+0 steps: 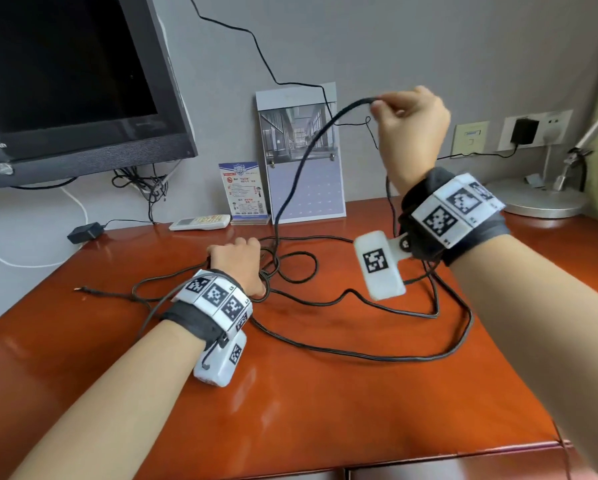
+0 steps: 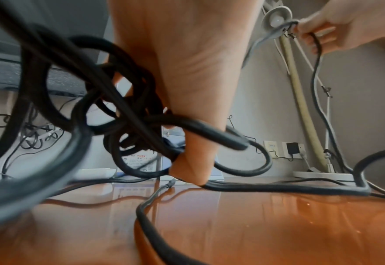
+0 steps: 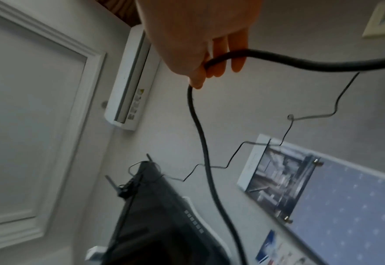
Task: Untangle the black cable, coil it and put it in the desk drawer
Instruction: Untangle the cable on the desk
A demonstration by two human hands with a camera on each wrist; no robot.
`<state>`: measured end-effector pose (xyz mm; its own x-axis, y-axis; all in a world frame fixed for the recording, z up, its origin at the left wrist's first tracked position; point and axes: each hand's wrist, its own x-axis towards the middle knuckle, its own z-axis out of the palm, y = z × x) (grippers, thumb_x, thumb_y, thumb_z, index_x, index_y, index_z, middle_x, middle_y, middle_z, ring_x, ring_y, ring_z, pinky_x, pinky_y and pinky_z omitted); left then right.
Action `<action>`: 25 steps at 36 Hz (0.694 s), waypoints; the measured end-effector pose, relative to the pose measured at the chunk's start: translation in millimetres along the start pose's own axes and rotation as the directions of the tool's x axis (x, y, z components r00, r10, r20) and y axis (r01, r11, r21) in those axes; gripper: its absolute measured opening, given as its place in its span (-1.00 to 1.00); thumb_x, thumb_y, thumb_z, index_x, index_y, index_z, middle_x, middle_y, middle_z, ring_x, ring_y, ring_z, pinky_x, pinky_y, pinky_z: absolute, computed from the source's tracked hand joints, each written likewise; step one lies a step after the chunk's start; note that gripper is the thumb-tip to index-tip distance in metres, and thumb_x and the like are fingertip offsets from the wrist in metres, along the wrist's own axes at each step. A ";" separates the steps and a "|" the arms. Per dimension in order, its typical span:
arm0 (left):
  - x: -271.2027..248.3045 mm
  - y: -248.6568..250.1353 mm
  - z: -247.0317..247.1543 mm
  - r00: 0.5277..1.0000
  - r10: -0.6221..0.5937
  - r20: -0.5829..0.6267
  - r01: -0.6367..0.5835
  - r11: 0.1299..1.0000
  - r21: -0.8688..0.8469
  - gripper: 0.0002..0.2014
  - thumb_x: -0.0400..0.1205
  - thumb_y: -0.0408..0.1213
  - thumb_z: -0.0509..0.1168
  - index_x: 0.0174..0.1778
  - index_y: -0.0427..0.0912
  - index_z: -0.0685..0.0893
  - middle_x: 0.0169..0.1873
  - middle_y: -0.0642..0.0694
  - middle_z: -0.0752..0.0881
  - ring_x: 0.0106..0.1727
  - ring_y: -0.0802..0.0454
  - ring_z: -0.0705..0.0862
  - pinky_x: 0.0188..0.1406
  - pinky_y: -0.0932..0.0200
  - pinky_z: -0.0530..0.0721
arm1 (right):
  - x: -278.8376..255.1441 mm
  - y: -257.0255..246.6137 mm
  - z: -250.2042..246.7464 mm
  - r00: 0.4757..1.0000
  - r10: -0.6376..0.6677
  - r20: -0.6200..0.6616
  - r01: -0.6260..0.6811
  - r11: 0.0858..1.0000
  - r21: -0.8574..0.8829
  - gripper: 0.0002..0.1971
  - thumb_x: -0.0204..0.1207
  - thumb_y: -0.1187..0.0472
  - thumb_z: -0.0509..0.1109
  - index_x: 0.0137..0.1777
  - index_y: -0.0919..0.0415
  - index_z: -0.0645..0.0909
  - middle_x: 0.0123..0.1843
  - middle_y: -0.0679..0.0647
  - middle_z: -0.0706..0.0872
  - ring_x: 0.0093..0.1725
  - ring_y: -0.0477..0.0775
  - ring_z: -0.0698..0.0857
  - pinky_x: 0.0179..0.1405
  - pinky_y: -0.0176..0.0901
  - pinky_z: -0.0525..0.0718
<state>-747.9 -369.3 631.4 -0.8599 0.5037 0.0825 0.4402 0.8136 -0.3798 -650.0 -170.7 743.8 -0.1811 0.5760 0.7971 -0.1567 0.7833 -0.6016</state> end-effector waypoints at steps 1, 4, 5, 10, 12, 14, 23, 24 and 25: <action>0.7 -1.6 -0.3 1.000 -0.010 0.010 0.010 1.000 -0.004 -0.31 0.42 0.01 0.42 0.39 -0.19 0.34 0.25 -0.12 0.53 0.22 -0.11 0.62 0.17 -0.09 0.56 | 4.2 5.5 -4.3 1.000 0.026 0.000 -0.026 0.999 -0.041 -0.81 0.50 0.19 0.39 0.00 0.19 0.81 -0.08 0.23 0.73 -0.14 0.02 0.61 -0.27 -0.49 0.26; 2.3 -7.9 -1.3 0.998 -0.040 0.053 0.041 0.999 -0.018 -0.29 0.42 0.02 0.41 0.41 -0.19 0.33 0.26 -0.13 0.52 0.23 -0.13 0.61 0.23 -0.15 0.56 | 10.8 25.3 -16.7 0.995 0.103 0.002 -0.101 0.983 -0.153 -0.78 0.54 0.16 0.34 0.06 0.14 0.79 0.03 0.18 0.71 0.03 0.12 0.65 -0.16 -0.37 0.33; 2.5 -10.1 -1.4 0.997 -0.050 0.062 0.051 0.998 -0.022 -0.30 0.42 0.02 0.41 0.40 -0.19 0.33 0.26 -0.13 0.52 0.23 -0.13 0.61 0.23 -0.15 0.56 | 11.3 33.0 -21.2 0.991 0.134 0.002 -0.131 0.972 -0.195 -0.77 0.55 0.15 0.33 0.08 0.11 0.78 0.07 0.16 0.69 0.07 0.12 0.65 -0.12 -0.29 0.39; 1.8 -22.5 0.3 0.992 -0.097 0.082 0.100 0.994 -0.035 -0.36 0.46 -0.03 0.38 0.40 -0.18 0.35 0.24 -0.12 0.52 0.20 -0.12 0.63 0.21 -0.13 0.57 | 8.3 69.6 -44.5 0.935 0.354 0.024 -0.310 0.848 -0.431 -0.75 0.57 0.13 0.28 0.14 0.08 0.75 0.20 0.17 0.68 0.18 0.27 0.65 0.10 -0.05 0.56; 1.9 -24.2 0.5 0.991 -0.097 0.096 0.101 0.994 -0.033 -0.36 0.46 -0.03 0.38 0.40 -0.19 0.34 0.25 -0.12 0.52 0.20 -0.12 0.63 0.23 -0.13 0.56 | 3.4 78.5 -46.2 0.862 0.505 0.046 -0.411 0.749 -0.520 -0.75 0.56 0.18 0.30 0.15 0.18 0.72 0.21 0.24 0.70 0.18 0.30 0.67 0.16 0.00 0.58; 1.5 -23.3 0.6 0.990 -0.090 0.106 0.093 0.995 -0.027 -0.36 0.45 -0.01 0.38 0.38 -0.19 0.35 0.25 -0.12 0.52 0.20 -0.12 0.63 0.25 -0.17 0.55 | -4.7 82.2 -42.8 0.787 0.602 0.136 -0.372 0.638 -0.674 -0.70 0.56 0.25 0.27 0.24 0.34 0.61 0.28 0.33 0.63 0.29 0.33 0.59 0.25 0.08 0.55; -1.2 -6.9 -1.8 0.999 -0.025 0.032 0.022 0.997 0.076 -0.30 0.42 0.04 0.44 0.38 -0.18 0.35 0.25 -0.12 0.53 0.22 -0.12 0.62 0.20 -0.21 0.50 | -47.7 32.9 15.3 0.505 0.335 0.796 0.388 0.735 -0.556 -0.48 0.54 0.25 0.26 0.53 0.14 0.36 0.55 0.19 0.25 0.54 0.25 0.20 0.49 0.20 0.32; -1.7 -5.8 -2.3 1.000 -0.020 0.022 0.018 0.996 0.084 -0.30 0.42 0.03 0.44 0.38 -0.19 0.35 0.26 -0.12 0.53 0.22 -0.12 0.62 0.21 -0.21 0.49 | -53.8 25.0 22.1 0.435 0.234 0.870 0.417 0.803 -0.425 -0.45 0.53 0.30 0.24 0.55 0.10 0.35 0.56 0.15 0.26 0.54 0.22 0.21 0.50 0.22 0.33; -2.0 -5.0 -2.8 1.000 -0.015 0.011 0.014 0.996 0.089 -0.30 0.42 0.03 0.45 0.38 -0.19 0.35 0.26 -0.11 0.53 0.23 -0.12 0.62 0.22 -0.21 0.49 | -59.9 16.0 28.9 0.363 0.147 0.920 0.427 0.852 -0.304 -0.43 0.52 0.34 0.22 0.56 0.10 0.35 0.56 0.13 0.30 0.55 0.19 0.23 0.50 0.21 0.34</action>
<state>-747.6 -373.6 635.7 -0.8690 0.4885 0.0783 0.4036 0.7914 -0.4591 -669.7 -199.5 685.0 -0.9822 0.1087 0.1534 0.0845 0.9841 -0.1564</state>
